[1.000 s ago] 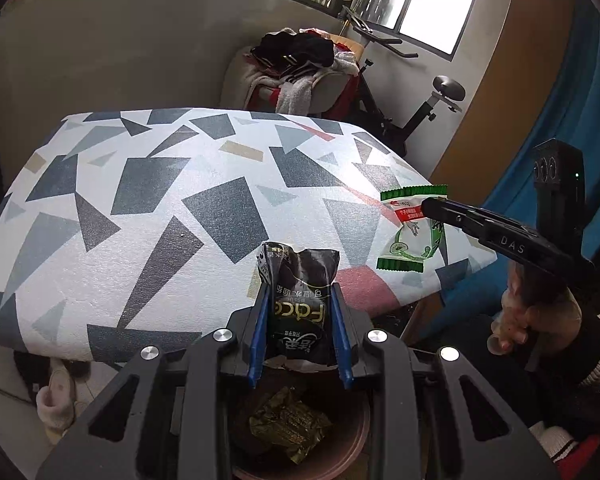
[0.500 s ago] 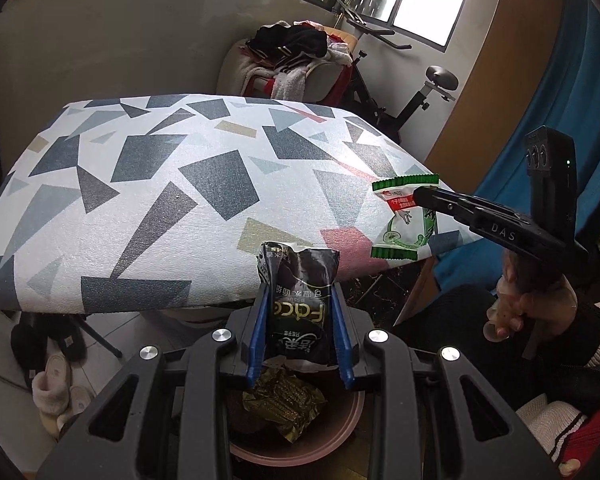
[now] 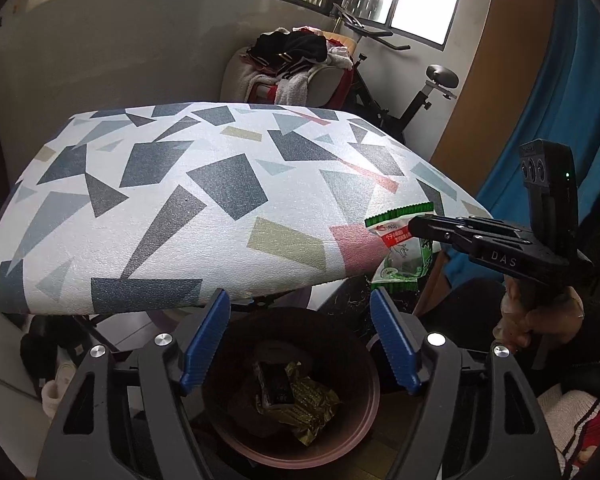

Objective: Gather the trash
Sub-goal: 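Drop the tissue pack and snack wrapper into the bin with both tools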

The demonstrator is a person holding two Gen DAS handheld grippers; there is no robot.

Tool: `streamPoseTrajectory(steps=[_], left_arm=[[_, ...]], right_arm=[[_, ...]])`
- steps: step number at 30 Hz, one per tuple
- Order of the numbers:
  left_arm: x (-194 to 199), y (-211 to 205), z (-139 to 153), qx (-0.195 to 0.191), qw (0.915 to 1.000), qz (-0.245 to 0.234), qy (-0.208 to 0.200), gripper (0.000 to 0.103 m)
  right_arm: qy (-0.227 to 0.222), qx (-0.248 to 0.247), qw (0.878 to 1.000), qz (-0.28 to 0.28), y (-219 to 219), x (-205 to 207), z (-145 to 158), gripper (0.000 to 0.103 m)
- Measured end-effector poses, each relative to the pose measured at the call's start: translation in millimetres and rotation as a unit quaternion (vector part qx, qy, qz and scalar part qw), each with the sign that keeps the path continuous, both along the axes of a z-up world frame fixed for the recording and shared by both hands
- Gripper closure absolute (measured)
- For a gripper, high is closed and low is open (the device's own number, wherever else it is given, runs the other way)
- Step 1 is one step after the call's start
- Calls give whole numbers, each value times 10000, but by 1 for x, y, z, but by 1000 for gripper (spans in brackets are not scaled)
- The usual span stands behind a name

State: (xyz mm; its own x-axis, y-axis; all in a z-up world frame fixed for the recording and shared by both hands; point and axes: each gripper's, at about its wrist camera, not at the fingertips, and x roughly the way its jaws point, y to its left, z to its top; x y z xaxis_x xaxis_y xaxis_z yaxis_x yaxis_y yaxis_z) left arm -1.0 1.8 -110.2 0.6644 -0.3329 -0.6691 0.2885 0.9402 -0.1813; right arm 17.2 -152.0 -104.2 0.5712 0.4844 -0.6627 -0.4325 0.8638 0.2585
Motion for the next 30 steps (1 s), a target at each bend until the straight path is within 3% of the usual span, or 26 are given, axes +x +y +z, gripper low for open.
streamPoseTrajectory(steps=[3,17,22,25,30], left_arm=[[-1,6,-1,226,9995,146,-162,19],[4,26,-24,80,9980,622,7,14],[7,26,-27,94,9977,668,87,14],[7,27,-27,65,9976,677,100,14],[8,28,-28,65,9972,731,131,11]], right_arm=[[127,-43,9998,116,8,-3,-11,92],[561,-336,9964,537,37,-11,-50,91],[644,-351,9959,531,38,-10,-54,85],[690,-386,9956,496,38,-8,-56,73],[566,-482,9969,260,34,-7,-54,15]])
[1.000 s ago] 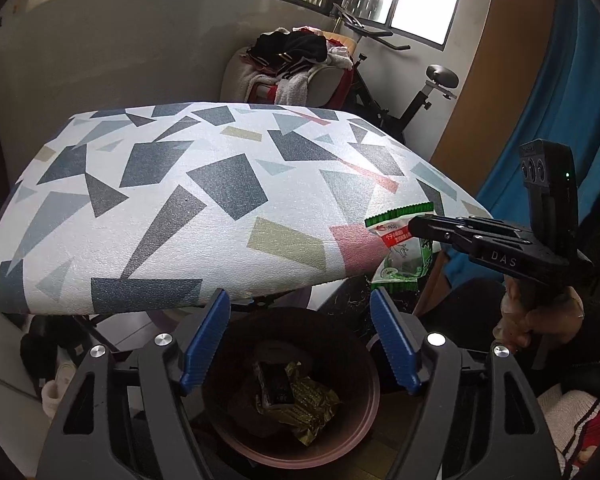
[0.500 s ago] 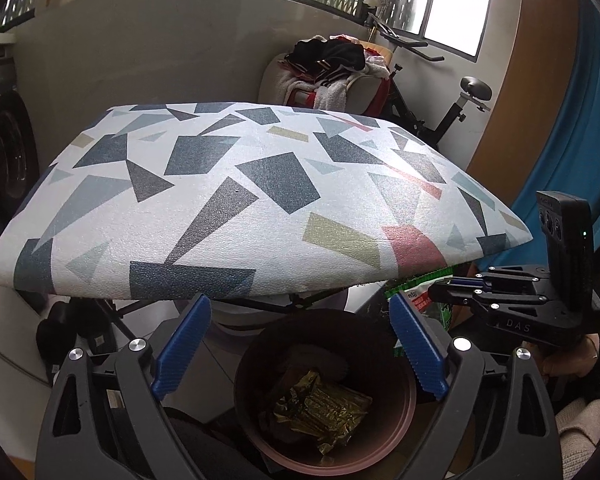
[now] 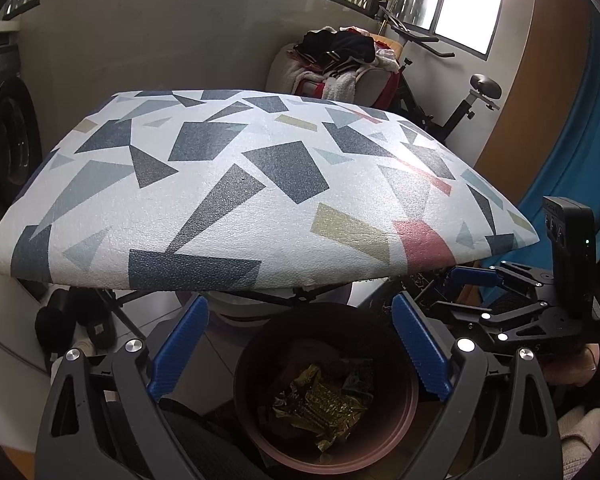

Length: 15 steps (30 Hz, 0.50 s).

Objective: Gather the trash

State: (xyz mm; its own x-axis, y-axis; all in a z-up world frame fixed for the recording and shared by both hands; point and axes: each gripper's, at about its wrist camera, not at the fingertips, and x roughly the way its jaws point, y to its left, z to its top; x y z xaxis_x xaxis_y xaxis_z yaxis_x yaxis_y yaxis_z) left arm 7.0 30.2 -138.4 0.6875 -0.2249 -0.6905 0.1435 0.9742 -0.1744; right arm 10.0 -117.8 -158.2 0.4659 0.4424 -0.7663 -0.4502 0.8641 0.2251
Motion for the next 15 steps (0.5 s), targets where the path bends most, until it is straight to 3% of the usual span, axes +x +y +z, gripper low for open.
streamPoseTrajectory(steps=[2,10,15], left_arm=[[0,0,0,0,10000,19,-3,10],[-1,-4,1,152,9999,14,-14,8],[9,-11,19,272,9994,-196,-101,8]], right_arm=[[-26,-9,9999,-125,-4,2,1,6],[144,-39,9986,-509,-17,10,-3,6],[-219,-292,9976,-596,-22,21,24,6]])
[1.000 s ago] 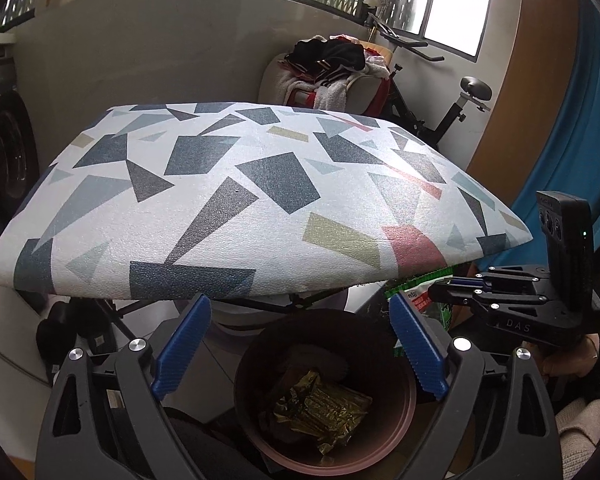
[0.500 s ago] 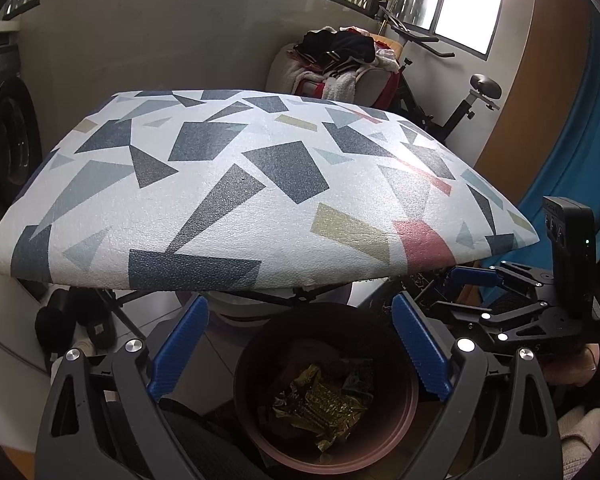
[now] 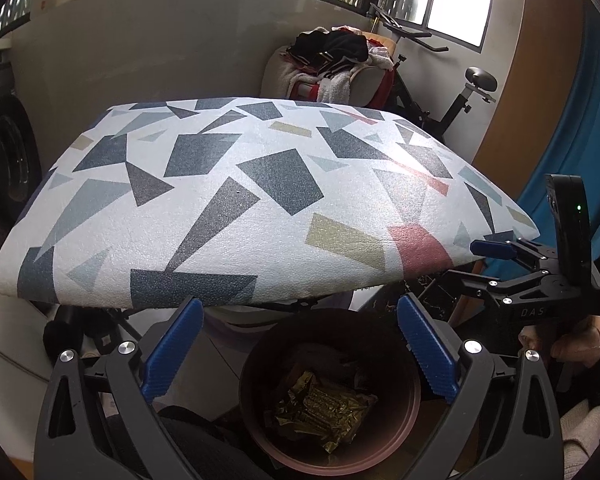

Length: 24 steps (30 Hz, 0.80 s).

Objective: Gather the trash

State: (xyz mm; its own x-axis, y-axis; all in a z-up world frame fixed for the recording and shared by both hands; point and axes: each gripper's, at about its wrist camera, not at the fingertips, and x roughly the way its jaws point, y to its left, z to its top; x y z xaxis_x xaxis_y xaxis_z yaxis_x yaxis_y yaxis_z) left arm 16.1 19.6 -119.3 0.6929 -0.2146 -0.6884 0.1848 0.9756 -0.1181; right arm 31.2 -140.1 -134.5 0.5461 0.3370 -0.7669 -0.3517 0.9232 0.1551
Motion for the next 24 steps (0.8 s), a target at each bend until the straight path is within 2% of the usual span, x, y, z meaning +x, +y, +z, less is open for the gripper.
streamPoseTrajectory(steps=[3,6,12,19,24], left_arm=[[9,-7,34,240,9989,-44,-399,6],[20,-12,74,231,9964,-34,-817,6],[34,-21,129,376,9909,3,-1295,6],[31,-26,157,642,9844,337,-1601,6],[29,-20,164,495,9856,347,-1582,6]], right_arm=[[-447,-126,9989,-29,-6,10,38,6],[-820,-179,9964,-130,-14,20,77,6],[-1288,-360,9905,-307,-22,32,139,6],[-1573,-353,9860,-429,-31,28,173,6],[-1617,-314,9854,-420,-30,23,180,6]])
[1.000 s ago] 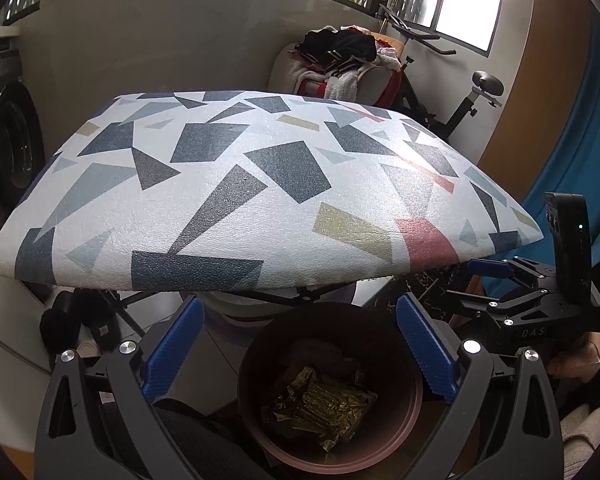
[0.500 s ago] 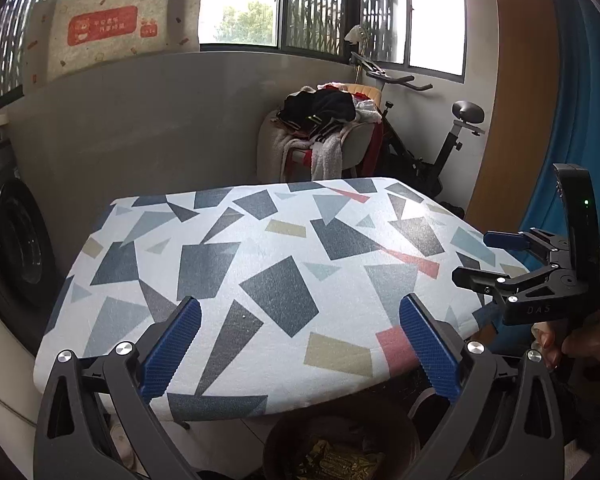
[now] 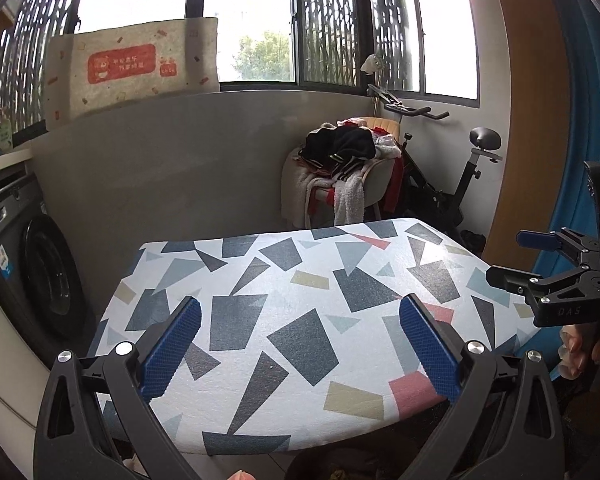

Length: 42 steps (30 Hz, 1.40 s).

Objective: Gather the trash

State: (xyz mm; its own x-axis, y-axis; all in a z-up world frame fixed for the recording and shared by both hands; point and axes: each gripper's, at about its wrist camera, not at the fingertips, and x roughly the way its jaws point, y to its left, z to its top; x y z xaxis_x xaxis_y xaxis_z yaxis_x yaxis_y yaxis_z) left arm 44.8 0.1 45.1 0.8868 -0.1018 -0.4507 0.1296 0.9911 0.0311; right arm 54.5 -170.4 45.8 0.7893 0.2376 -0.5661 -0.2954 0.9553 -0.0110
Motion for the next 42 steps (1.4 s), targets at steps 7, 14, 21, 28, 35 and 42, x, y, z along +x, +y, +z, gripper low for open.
streamPoseTrajectory(steps=[7,14,21,28,35,42], left_arm=[[-4,4,3,-142,9998,-91,-130,6],[-1,5,-2,-64,10000,-57,-4,6],[2,9,-5,-43,9999,107,103,6],[5,12,-6,-135,9996,150,204,6],[5,12,-6,-162,9996,149,203,6],[4,10,-6,-135,9997,141,157,6]], right_arm=[[17,38,10000,39,3,-2,-2,6],[53,42,10000,64,6,-3,-6,6],[33,29,9999,107,9,-5,-5,6],[31,32,9999,99,9,-5,-5,6],[11,42,10000,69,8,-4,-3,6],[-9,63,10000,41,5,-4,-1,6]])
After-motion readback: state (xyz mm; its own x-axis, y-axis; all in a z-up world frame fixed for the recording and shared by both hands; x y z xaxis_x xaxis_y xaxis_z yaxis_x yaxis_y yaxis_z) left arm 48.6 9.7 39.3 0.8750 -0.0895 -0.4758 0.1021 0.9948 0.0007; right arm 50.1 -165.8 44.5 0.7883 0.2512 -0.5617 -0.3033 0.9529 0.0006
